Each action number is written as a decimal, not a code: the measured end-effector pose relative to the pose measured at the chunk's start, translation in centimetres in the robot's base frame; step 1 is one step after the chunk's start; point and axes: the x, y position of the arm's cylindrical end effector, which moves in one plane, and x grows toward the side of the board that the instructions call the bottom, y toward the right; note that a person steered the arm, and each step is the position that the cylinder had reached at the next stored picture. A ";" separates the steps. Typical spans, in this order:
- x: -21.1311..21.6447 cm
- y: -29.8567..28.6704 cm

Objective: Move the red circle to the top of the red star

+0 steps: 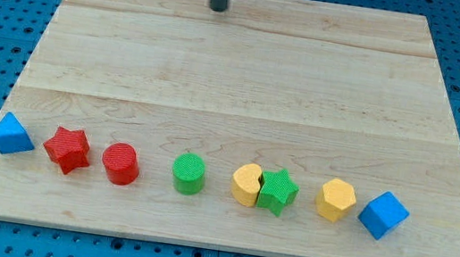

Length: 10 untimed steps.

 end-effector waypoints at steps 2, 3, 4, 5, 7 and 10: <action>11.4 22.1; 21.7 27.5; 30.7 26.7; 38.0 24.9; 38.0 4.9; 31.6 -9.9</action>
